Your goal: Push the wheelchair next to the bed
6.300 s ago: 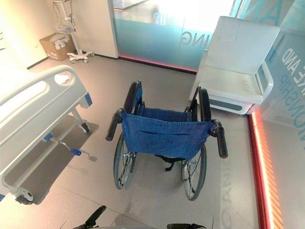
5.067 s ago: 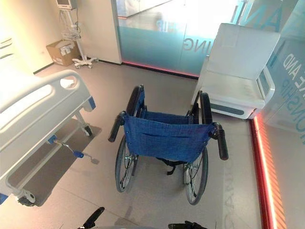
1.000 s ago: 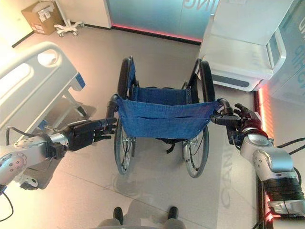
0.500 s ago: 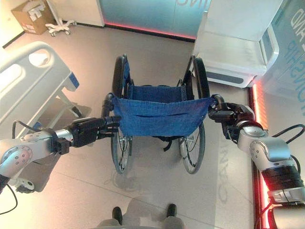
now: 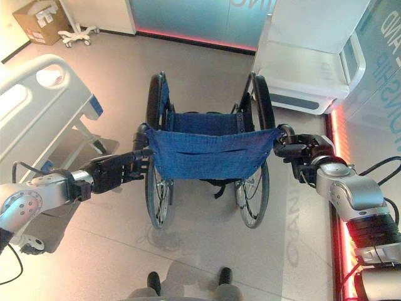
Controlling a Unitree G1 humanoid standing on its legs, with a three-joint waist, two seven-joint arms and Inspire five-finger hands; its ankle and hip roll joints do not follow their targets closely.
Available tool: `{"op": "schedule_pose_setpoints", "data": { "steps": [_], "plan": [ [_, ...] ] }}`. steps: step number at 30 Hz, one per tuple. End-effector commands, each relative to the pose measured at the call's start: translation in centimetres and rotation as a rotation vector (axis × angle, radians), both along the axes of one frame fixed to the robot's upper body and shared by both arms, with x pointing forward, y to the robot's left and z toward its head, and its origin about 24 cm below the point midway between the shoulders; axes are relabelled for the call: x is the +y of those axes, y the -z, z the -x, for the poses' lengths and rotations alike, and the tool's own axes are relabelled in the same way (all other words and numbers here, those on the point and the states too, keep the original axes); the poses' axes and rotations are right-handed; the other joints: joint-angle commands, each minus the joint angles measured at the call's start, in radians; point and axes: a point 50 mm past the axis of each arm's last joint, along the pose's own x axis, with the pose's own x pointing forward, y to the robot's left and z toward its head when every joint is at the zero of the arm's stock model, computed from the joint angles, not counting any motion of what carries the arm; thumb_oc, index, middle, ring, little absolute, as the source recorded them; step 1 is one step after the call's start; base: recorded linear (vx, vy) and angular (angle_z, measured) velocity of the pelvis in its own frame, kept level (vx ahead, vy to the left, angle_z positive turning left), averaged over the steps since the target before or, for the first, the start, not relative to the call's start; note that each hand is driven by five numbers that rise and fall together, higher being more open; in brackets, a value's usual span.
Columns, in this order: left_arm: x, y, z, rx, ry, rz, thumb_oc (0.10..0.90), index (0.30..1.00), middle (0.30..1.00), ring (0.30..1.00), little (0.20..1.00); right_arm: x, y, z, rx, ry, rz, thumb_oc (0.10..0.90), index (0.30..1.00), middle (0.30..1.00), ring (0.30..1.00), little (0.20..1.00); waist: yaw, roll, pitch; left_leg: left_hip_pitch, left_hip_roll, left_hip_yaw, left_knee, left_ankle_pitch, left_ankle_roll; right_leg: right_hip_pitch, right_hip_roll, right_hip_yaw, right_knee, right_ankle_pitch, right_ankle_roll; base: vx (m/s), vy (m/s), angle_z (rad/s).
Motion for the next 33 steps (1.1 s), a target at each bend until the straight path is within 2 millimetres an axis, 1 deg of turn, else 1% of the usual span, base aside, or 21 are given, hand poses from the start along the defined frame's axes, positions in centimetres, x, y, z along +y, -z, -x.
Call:
{"op": "schedule_pose_setpoints", "data": {
  "steps": [1,6,13,19,22,29,33],
  "plan": [
    [-1.9,-6.3,-2.8,-0.285,0.023,0.124,0.4,0.3,0.3,0.3,0.3,1.1,-0.4,-0.5,0.052,-0.117,0.108,0.4,0.3,0.3,0.3,0.3,0.008,0.028,-0.036,-0.019,0.002,0.0,0.003,0.022,-0.017,0.038,0.0,-0.003,0.007,-0.031,-0.015,0.0,0.0,0.0],
    [-2.6,-6.0,-3.1,-0.286,0.021,0.157,0.4,0.3,0.3,0.3,0.3,1.7,0.0,-0.7,0.063,-0.142,0.116,0.4,0.3,0.3,0.3,0.3,0.003,0.024,-0.032,-0.011,0.001,0.002,0.003,0.02,-0.016,0.044,0.003,-0.002,0.006,-0.032,-0.018,0.0,0.0,0.0],
    [-2.9,-6.0,-3.2,-0.304,0.007,0.166,0.4,0.3,0.3,0.3,0.3,2.0,-0.2,-0.7,0.061,-0.155,0.122,0.4,0.3,0.3,0.3,0.3,-0.003,0.022,-0.024,-0.011,0.002,0.008,0.003,0.023,-0.016,0.039,0.007,0.003,0.008,-0.032,-0.02,0.0,0.0,0.0],
    [-3.2,-6.6,-3.5,-0.355,0.017,0.166,0.4,0.3,0.3,0.3,0.3,2.2,-0.4,-0.8,0.059,-0.17,0.127,0.4,0.3,0.3,0.3,0.3,-0.007,0.02,-0.015,-0.013,0.002,0.007,0.003,0.025,-0.017,0.035,0.008,0.009,0.01,-0.032,-0.021,0.0,0.0,0.0],
    [-3.3,-7.4,-3.6,-0.4,0.017,0.171,0.4,0.3,0.3,0.3,0.3,2.2,-0.5,-0.9,0.061,-0.179,0.129,0.4,0.3,0.3,0.3,0.3,-0.009,0.02,-0.011,-0.013,0.002,0.008,0.003,0.025,-0.017,0.034,0.009,0.011,0.01,-0.031,-0.022,0.0,0.0,0.0],
    [-3.5,-8.0,-3.7,-0.445,0.019,0.21,0.4,0.3,0.3,0.3,0.3,2.1,-0.2,-0.8,0.066,-0.193,0.133,0.4,0.3,0.3,0.3,0.3,-0.013,0.017,-0.006,-0.01,0.005,0.014,0.003,0.026,-0.02,0.033,0.011,0.008,0.012,-0.03,-0.025,-0.01,-0.016,0.0],
    [-3.3,-8.3,-3.6,-0.467,-0.006,0.216,0.4,0.3,0.3,0.3,0.3,2.4,-0.5,-0.9,0.062,-0.228,0.145,0.4,0.3,0.3,0.3,0.3,-0.011,0.015,0.0,-0.01,0.011,0.005,0.003,0.031,-0.022,0.022,0.029,0.008,0.033,-0.045,-0.038,-0.02,-0.077,-0.01]
  ]
}}
